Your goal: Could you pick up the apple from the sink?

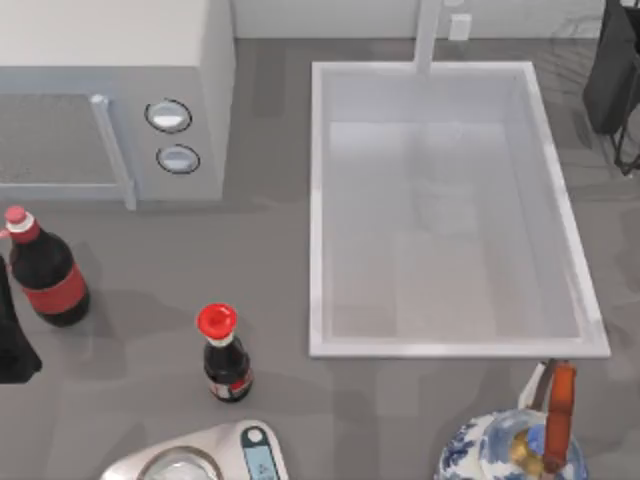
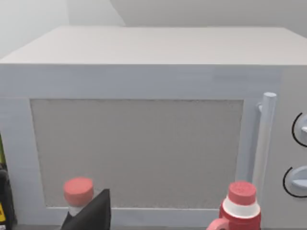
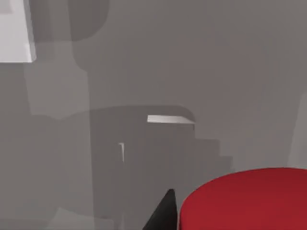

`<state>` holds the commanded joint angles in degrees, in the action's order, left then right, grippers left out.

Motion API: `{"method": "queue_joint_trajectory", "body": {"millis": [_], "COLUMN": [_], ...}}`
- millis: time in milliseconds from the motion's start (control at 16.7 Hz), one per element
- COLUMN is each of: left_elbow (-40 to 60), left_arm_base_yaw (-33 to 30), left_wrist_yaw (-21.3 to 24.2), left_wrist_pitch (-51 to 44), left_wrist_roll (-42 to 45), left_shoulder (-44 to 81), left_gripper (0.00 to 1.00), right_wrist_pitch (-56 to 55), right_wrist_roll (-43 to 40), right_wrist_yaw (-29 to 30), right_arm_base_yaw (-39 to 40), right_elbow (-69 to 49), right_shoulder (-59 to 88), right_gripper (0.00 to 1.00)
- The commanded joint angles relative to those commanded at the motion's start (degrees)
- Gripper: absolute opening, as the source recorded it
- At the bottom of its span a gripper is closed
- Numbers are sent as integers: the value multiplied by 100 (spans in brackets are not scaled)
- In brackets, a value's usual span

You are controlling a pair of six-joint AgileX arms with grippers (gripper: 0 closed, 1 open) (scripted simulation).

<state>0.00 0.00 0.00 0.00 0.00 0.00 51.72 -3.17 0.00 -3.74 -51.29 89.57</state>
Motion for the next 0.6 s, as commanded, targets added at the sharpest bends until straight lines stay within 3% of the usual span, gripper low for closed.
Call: {"method": "queue_joint_trajectory", "body": {"millis": [240, 600], "left_elbow": [0, 0], "left_arm_base_yaw": [0, 0], "left_wrist_yaw": [0, 0], "left_wrist_pitch": [0, 0], "left_wrist_roll": [0, 0], "left_shoulder": [0, 0], "left_gripper": [100, 100], "right_wrist_pitch": [0, 0], "right_wrist_roll": [0, 0], "right_wrist_yaw": [0, 0], "right_arm_base_yaw": [0, 0], "right_elbow": [0, 0], "right_shoulder": [0, 0], "right_gripper": [98, 100]}}
